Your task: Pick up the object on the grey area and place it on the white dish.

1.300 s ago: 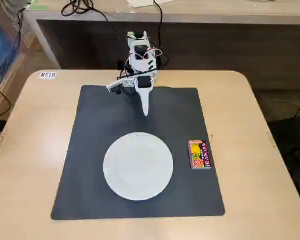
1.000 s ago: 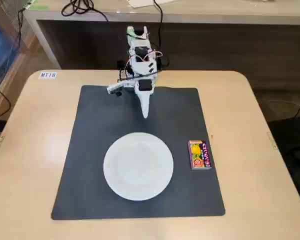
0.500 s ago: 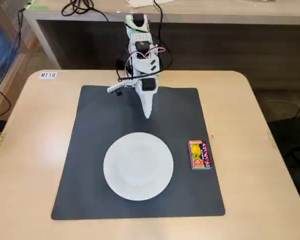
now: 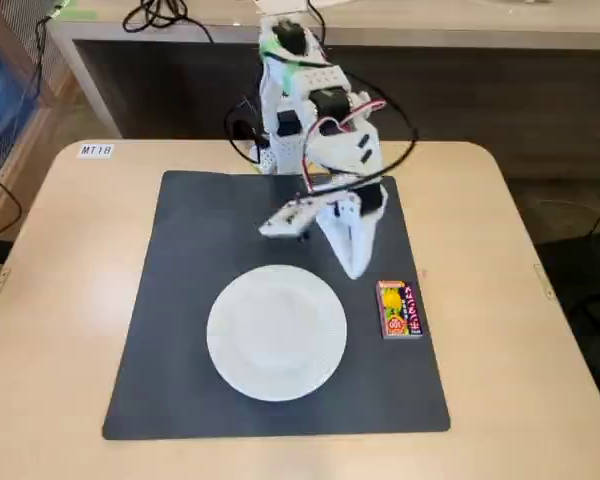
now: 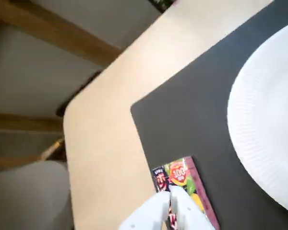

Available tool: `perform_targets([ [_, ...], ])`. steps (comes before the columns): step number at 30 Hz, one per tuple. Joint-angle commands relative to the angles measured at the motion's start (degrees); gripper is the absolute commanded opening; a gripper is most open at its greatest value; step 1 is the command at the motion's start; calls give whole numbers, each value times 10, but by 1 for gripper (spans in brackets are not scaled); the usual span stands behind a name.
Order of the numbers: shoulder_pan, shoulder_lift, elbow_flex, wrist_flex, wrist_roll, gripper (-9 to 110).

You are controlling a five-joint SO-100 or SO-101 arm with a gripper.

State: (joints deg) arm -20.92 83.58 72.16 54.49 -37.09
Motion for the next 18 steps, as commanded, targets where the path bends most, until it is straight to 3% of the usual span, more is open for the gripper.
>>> perform_targets([
  [1,-29,-123,-243,122,-88,0],
  [9,-65,-452,-755,377,-195,0],
  [14,-77,-492,-766,408,-220,1],
  [18,-83,-504,-765,427,-234,17],
])
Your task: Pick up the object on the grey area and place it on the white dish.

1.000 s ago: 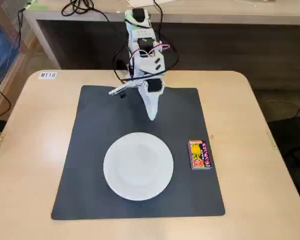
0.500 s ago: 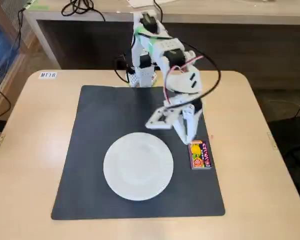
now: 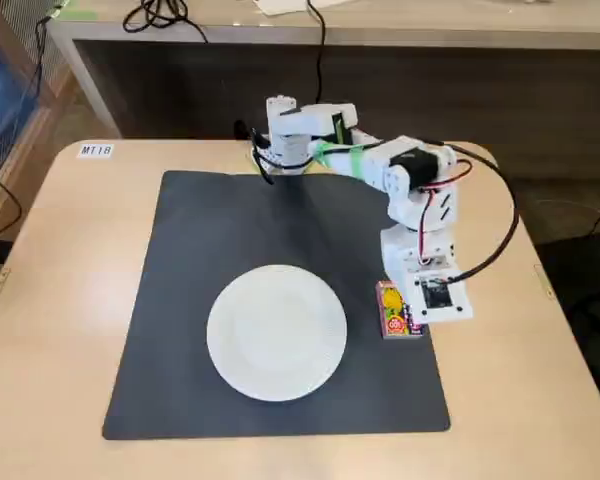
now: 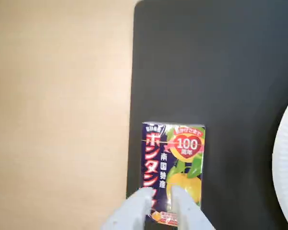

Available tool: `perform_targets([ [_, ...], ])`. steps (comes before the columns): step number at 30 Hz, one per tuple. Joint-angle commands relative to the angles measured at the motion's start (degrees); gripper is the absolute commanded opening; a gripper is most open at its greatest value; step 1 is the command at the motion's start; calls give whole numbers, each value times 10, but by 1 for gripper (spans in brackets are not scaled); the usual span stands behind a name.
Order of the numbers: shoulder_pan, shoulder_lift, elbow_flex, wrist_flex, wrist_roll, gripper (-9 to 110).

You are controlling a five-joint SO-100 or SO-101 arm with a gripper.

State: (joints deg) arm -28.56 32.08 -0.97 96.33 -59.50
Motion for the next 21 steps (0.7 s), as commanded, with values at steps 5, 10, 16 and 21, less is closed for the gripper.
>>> perform_targets([
  [5,-9,11,-31,11,-16,27],
  [10,3,12,-11,12,-18,39],
  [16,11,102,149,12,-35,39],
  [21,17,105,183,11,-42,39],
])
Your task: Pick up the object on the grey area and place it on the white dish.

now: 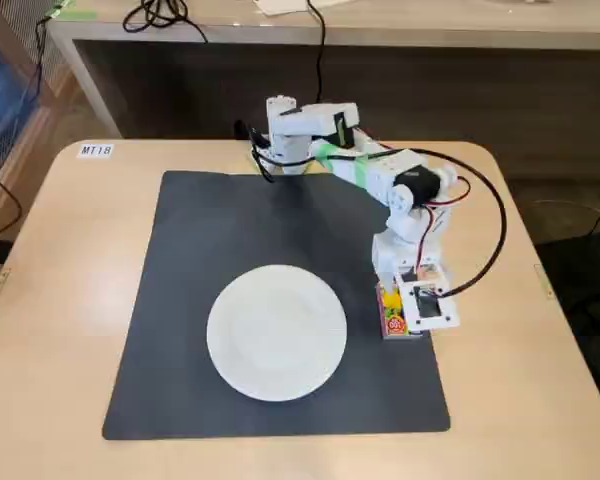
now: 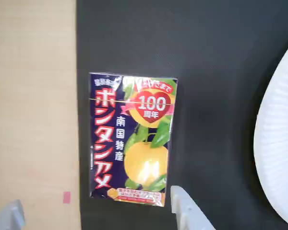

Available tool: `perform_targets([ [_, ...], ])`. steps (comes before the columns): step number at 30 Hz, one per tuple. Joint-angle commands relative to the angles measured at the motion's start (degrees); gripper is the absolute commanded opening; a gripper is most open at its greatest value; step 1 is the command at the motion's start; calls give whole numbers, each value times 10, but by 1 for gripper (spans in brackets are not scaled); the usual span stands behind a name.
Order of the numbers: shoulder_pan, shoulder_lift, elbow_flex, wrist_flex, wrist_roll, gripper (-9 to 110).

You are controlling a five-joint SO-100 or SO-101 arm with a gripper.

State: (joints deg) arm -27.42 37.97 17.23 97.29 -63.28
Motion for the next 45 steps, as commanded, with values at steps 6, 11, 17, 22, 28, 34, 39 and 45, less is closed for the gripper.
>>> perform_targets([
  [6,19,29,-6,0,-7,42],
  [11,22,8,-41,-3,-9,41],
  [17,6,-75,-133,-1,-11,38],
  [22,-1,-108,-148,-8,-11,39],
  [28,-5,-129,-148,-25,-21,40],
  [34,-6,-146,-148,-63,-24,37],
  [39,-1,-156,-142,-98,-27,34],
  [45,12,-172,-142,-112,-33,35],
])
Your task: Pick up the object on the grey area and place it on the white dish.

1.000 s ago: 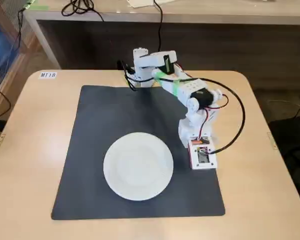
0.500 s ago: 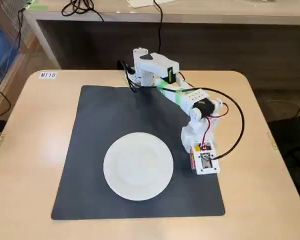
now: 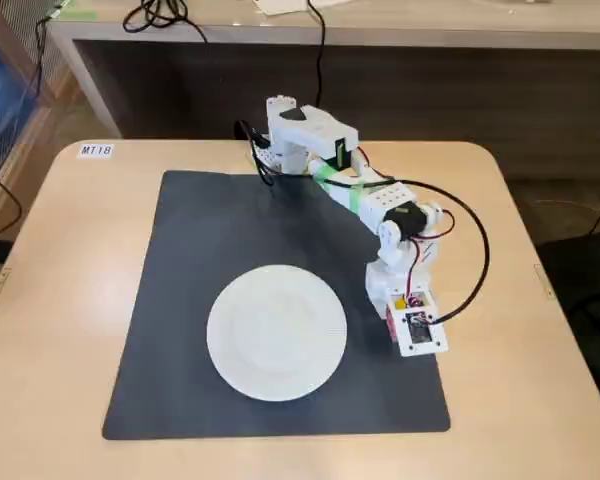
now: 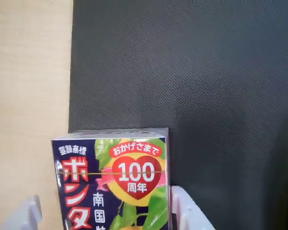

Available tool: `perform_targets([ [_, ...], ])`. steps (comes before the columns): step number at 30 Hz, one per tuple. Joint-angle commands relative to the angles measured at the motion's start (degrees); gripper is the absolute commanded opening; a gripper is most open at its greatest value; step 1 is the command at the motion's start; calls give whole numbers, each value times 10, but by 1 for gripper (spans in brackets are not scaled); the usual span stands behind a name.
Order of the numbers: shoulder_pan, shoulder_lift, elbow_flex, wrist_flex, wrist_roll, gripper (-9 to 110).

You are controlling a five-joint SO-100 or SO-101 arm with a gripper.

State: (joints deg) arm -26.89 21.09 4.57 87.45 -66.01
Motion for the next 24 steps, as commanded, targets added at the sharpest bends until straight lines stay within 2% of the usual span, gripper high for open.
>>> perform_targets([
  [1,9,-7,-14,-13,-8,35],
  [14,23,-35,-8,-23,-19,19],
  [24,26,-27,-15,-11,-19,18],
])
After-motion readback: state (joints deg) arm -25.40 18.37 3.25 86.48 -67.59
